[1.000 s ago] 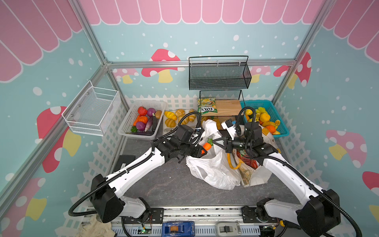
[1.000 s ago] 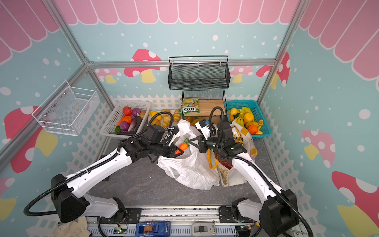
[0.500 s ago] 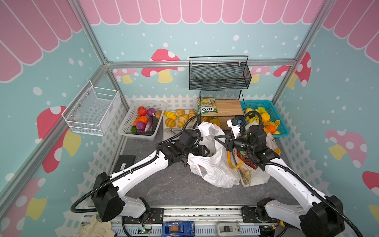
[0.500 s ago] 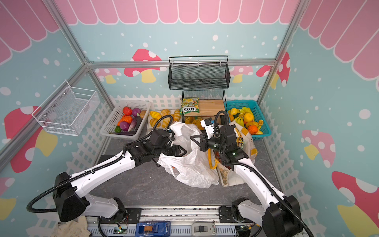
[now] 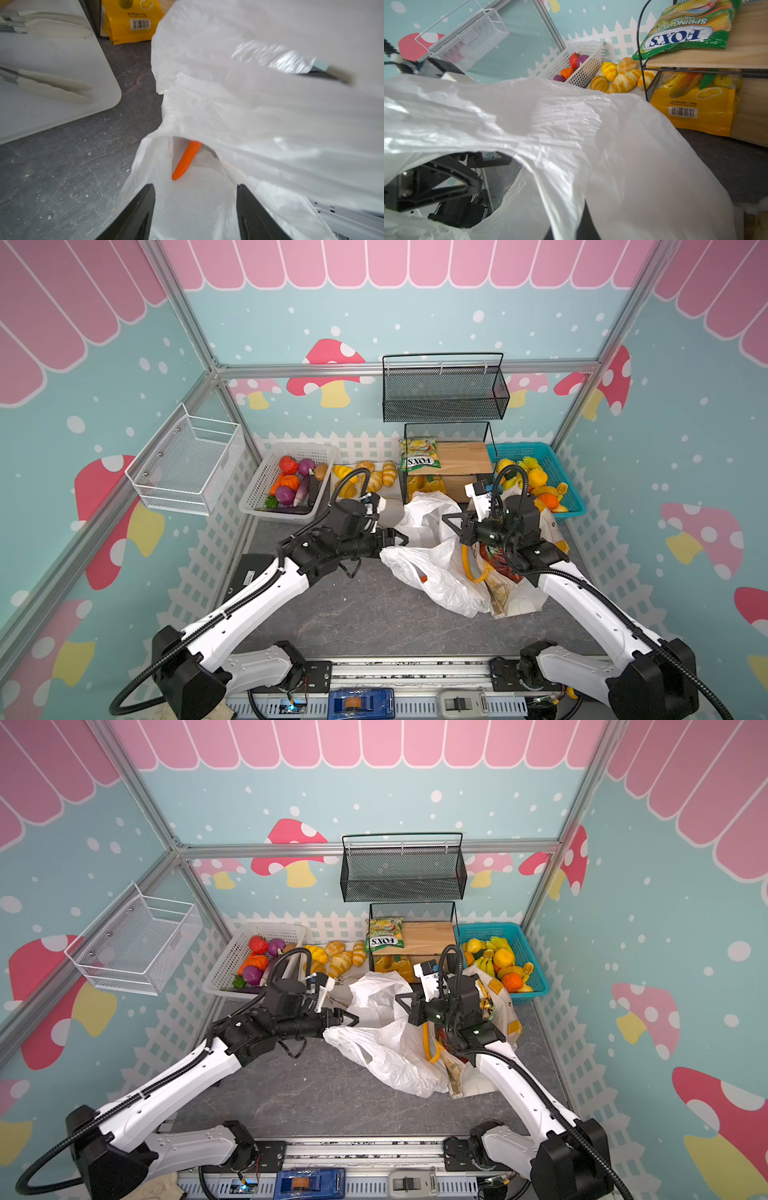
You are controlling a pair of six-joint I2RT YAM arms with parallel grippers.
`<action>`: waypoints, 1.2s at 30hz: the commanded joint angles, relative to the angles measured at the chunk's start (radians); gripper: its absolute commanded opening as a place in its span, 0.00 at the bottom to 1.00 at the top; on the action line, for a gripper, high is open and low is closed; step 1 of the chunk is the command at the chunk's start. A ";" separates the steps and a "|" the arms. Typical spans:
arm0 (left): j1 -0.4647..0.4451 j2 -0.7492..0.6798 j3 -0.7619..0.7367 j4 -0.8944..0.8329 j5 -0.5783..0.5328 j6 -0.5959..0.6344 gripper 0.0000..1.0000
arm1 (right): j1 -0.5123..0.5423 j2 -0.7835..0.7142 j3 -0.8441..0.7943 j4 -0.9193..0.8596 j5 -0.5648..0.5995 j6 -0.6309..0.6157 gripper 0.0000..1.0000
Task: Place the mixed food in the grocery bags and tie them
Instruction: 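Move the left gripper back to the vegetable basket and grasp the red onion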
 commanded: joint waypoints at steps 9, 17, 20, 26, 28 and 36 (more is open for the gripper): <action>0.381 -0.153 0.003 -0.153 -0.161 0.111 0.74 | -0.003 0.002 0.001 0.034 0.017 -0.001 0.02; 0.540 0.147 0.116 -0.011 -0.615 0.145 0.75 | -0.003 0.028 0.008 0.067 -0.003 -0.034 0.01; 0.582 0.310 0.219 -0.017 -0.696 0.227 0.76 | -0.004 0.044 0.017 0.067 -0.029 -0.044 0.01; 0.643 0.632 0.441 -0.090 -0.717 0.324 0.79 | -0.003 0.058 0.024 0.066 -0.029 -0.073 0.01; 0.651 0.719 0.513 -0.107 -0.724 0.351 0.79 | -0.004 0.062 0.027 0.066 -0.030 -0.081 0.01; 0.693 1.018 0.807 -0.228 -0.742 0.379 0.78 | -0.005 0.096 0.035 0.066 -0.039 -0.102 0.01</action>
